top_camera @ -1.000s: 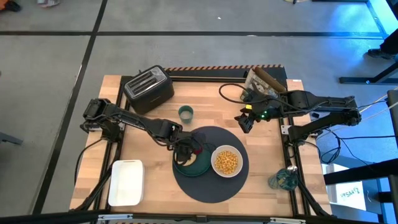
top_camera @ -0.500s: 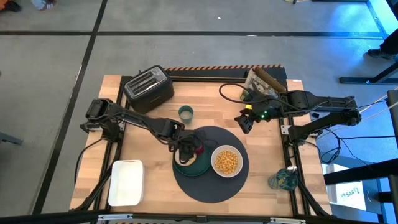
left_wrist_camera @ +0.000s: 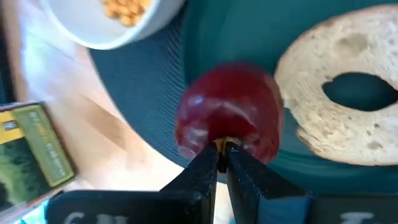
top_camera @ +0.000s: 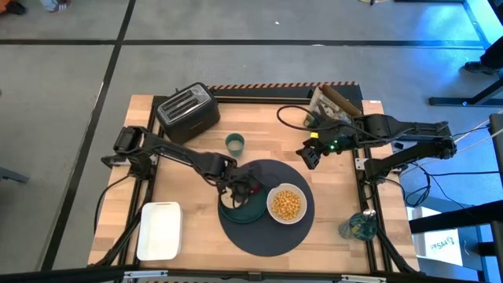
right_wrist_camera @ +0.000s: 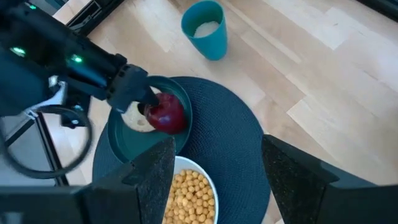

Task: Arrange a breakfast setting
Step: Put the red apple on the green plate, then put the blue glass on the dark blue placemat to the top of the white bowl

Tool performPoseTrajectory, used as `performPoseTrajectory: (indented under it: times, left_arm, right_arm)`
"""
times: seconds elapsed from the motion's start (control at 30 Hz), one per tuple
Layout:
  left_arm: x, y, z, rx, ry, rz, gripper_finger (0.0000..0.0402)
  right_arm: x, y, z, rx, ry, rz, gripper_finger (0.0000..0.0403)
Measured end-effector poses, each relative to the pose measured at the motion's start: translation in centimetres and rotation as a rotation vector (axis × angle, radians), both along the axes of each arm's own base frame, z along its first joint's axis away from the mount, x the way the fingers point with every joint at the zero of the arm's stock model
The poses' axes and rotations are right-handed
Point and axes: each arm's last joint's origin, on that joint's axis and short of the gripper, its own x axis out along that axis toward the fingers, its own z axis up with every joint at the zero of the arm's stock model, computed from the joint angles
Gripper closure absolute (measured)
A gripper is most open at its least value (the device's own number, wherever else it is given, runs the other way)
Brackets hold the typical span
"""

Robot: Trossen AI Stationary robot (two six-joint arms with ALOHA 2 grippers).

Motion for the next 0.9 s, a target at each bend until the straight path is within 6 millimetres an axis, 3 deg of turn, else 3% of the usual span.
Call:
performPoseTrajectory:
  times: [0.2, 0.5, 0.77, 0.9]
  left_arm:
    - [-0.4, 0.1, 1.1, -0.128, -0.028, 0.026, 0.0360]
    - [-0.5, 0.3, 1.5, -0.085, -0.056, 0.073, 0.0255]
    - [-2.3, 2.8, 6.5, -0.217, -0.248, 0.283, 0.0215]
    - [-4.5, 4.9, 10.3, -0.263, -0.439, 0.518, 0.0214]
  right_arm:
    - [0.0, 0.0, 0.0, -0.001, 0.000, -0.001, 0.0173]
    - [0.0, 0.0, 0.0, -0.012, -0.002, -0.010, 0.0173]
    - [0.5, -0.2, 0.5, -0.044, -0.075, -0.044, 0.0173]
    - [1.1, -0.1, 1.2, -0.064, -0.168, -0.024, 0.0173]
